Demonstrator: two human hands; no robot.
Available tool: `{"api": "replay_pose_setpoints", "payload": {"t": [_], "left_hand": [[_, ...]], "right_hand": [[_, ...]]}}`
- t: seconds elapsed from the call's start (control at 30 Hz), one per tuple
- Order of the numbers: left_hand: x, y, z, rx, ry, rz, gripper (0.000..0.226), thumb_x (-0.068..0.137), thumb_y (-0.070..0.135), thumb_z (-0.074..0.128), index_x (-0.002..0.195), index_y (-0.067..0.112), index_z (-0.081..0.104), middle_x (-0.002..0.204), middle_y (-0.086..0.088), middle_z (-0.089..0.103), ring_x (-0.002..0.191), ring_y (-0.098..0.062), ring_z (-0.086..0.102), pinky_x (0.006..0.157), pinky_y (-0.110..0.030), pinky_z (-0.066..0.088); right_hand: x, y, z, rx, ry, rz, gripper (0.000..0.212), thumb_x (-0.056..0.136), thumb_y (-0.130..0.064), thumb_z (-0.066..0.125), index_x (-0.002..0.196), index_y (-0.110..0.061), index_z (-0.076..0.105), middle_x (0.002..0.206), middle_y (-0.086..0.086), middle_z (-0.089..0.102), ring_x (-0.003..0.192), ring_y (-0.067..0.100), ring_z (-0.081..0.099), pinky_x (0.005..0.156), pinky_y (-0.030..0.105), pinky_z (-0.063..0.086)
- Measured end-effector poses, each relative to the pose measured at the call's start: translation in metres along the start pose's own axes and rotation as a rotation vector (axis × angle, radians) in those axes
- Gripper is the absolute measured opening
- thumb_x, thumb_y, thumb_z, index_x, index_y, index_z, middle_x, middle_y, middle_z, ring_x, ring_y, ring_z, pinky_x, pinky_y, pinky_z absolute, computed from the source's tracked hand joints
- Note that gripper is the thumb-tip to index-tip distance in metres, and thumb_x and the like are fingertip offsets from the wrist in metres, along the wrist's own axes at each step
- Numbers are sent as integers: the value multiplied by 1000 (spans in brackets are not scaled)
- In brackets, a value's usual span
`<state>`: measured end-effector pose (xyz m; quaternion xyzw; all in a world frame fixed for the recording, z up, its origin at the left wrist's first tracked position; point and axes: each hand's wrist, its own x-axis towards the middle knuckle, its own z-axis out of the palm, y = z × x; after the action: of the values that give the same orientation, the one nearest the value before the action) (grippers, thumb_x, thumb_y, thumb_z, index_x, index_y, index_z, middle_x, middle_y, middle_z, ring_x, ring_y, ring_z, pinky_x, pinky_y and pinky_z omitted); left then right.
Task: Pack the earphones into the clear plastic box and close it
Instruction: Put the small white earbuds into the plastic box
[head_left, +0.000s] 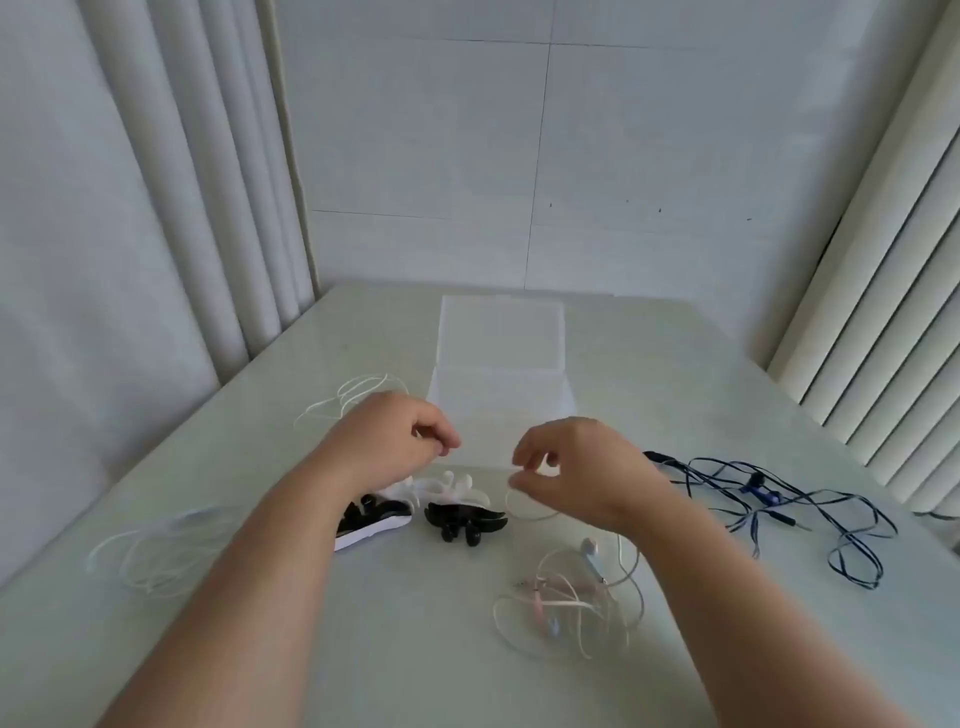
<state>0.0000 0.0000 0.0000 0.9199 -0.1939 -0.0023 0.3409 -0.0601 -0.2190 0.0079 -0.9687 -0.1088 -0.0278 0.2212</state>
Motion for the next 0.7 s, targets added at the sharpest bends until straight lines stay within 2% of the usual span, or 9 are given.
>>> {"api": "replay_pose_setpoints", "payload": {"t": [0.13, 0.2, 0.27, 0.33, 0.43, 0.57, 0.63, 0.7], "left_hand": [[-5, -4, -5, 192, -63, -62, 15, 82, 24, 68, 86, 38, 72, 78, 22, 65, 65, 8, 56, 61, -16, 40], [-7, -5, -5, 178, 26, -65, 9, 80, 25, 69, 80, 35, 69, 73, 19, 62, 65, 3, 56, 64, -24, 46], [-4, -7, -7, 138, 189, -53, 12, 77, 24, 69, 77, 29, 59, 73, 12, 60, 68, -9, 58, 67, -30, 49], [2, -12, -8, 101, 256, -13, 18, 79, 21, 69, 85, 29, 54, 80, 9, 56, 73, -14, 56, 68, -32, 47], [10, -21, -2, 5, 224, 34, 21, 86, 20, 66, 97, 38, 66, 93, 15, 56, 83, -3, 57, 74, -21, 44], [14, -25, 6, -77, 218, -13, 17, 90, 21, 65, 88, 36, 72, 79, 21, 63, 73, 8, 57, 66, -10, 36], [15, -27, 8, -103, 216, -19, 25, 90, 21, 65, 78, 43, 67, 80, 13, 67, 73, 1, 60, 68, -19, 41], [15, -28, 8, -149, 190, -73, 24, 91, 24, 62, 77, 43, 65, 80, 4, 69, 73, -13, 64, 68, -31, 49]], "right_hand": [[7, -24, 12, -144, -245, -50, 24, 78, -38, 71, 101, -31, 67, 98, -15, 69, 94, 10, 59, 81, 30, 51], [8, -26, 20, -163, -271, -54, 25, 76, -33, 72, 99, -30, 62, 98, -11, 68, 92, 14, 60, 78, 32, 53], [9, -22, 24, -165, -258, -53, 24, 77, -27, 71, 94, -29, 54, 97, -8, 68, 88, 17, 60, 73, 32, 52], [10, -19, 25, -144, -241, -51, 22, 79, -20, 65, 88, -30, 48, 94, -7, 67, 85, 19, 60, 70, 32, 52], [8, -15, 26, -92, -189, -58, 18, 76, -17, 59, 83, -29, 47, 88, -7, 67, 80, 21, 61, 69, 35, 54], [5, -14, 19, 62, -92, -69, 13, 78, -18, 64, 79, -27, 55, 78, -10, 66, 74, 13, 61, 69, 31, 53], [6, -13, 13, 132, -14, -72, 14, 78, -17, 68, 78, -26, 58, 74, -12, 65, 73, 11, 62, 70, 30, 54], [9, -12, 7, 208, 91, -44, 14, 79, -16, 71, 79, -25, 61, 73, -13, 65, 71, 8, 62, 69, 27, 54]]}}
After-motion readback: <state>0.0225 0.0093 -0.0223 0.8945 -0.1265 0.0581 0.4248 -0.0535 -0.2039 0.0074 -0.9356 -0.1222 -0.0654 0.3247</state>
